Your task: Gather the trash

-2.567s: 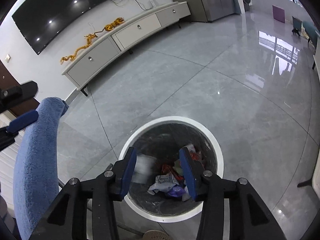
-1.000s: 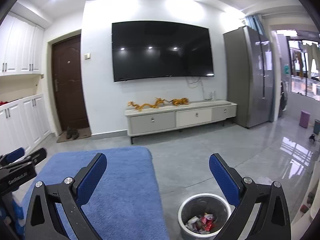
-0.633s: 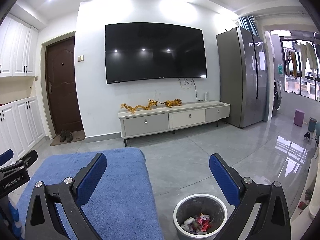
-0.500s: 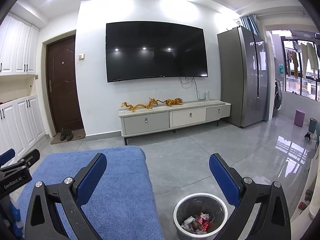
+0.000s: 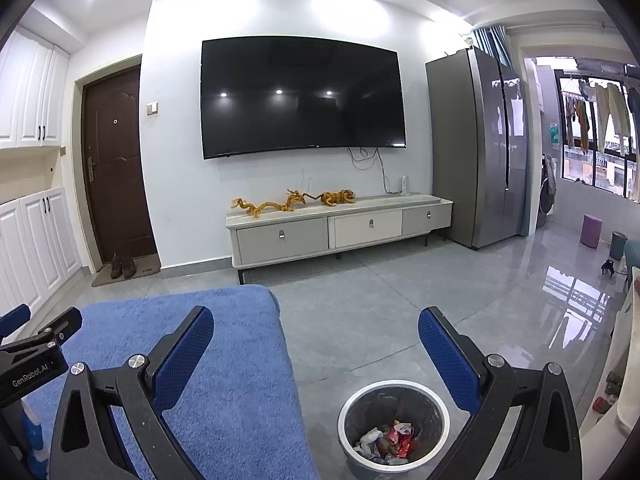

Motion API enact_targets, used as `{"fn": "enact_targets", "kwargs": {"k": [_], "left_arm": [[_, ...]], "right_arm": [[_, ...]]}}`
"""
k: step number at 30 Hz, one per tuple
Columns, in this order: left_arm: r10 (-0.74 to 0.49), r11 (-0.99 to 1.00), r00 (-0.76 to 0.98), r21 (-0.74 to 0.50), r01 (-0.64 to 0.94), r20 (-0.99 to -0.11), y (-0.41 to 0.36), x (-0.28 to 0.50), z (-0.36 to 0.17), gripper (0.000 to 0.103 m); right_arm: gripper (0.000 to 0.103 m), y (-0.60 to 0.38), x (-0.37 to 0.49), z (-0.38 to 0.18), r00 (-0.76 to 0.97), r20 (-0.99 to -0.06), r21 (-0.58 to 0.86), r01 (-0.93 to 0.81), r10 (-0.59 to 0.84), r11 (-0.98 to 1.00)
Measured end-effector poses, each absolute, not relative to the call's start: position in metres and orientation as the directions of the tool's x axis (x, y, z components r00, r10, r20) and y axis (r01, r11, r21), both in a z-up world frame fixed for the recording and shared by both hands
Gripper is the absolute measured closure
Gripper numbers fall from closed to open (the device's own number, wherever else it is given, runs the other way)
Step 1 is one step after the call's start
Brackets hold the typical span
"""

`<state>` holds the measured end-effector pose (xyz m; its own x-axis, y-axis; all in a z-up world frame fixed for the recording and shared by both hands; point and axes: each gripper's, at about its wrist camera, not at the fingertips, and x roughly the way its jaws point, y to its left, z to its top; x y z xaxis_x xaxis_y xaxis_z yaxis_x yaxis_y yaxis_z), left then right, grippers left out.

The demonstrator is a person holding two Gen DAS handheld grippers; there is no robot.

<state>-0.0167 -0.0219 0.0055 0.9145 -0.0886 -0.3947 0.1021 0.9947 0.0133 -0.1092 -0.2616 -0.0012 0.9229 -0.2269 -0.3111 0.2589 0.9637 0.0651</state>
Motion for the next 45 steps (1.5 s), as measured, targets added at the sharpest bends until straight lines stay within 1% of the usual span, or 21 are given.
{"fn": "enact_targets", "kwargs": {"k": [15, 29, 45], "left_arm": [[-0.090, 0.993, 0.916, 0.031, 0.111, -0.390, -0.027, -0.021, 0.005, 0.000], [-0.094, 0.993, 0.927, 0.035, 0.114, -0.364, -0.028, -0.030, 0.007, 0.000], [-0.108, 0.992, 0.924, 0.023, 0.125, -0.368, -0.025, -0.032, 0.008, 0.000]], "right_arm": [[0.000, -0.263, -0.104, -0.006, 0.915, -0.334, 0.054, 0.259, -0.227, 0.964], [0.000, -0.260, -0.107, -0.003, 0.918, -0.318, 0.041, 0.261, -0.235, 0.964], [0.000, -0.255, -0.111, 0.003, 0.919, -0.292, 0.011, 0.281, -0.265, 0.960]]}}
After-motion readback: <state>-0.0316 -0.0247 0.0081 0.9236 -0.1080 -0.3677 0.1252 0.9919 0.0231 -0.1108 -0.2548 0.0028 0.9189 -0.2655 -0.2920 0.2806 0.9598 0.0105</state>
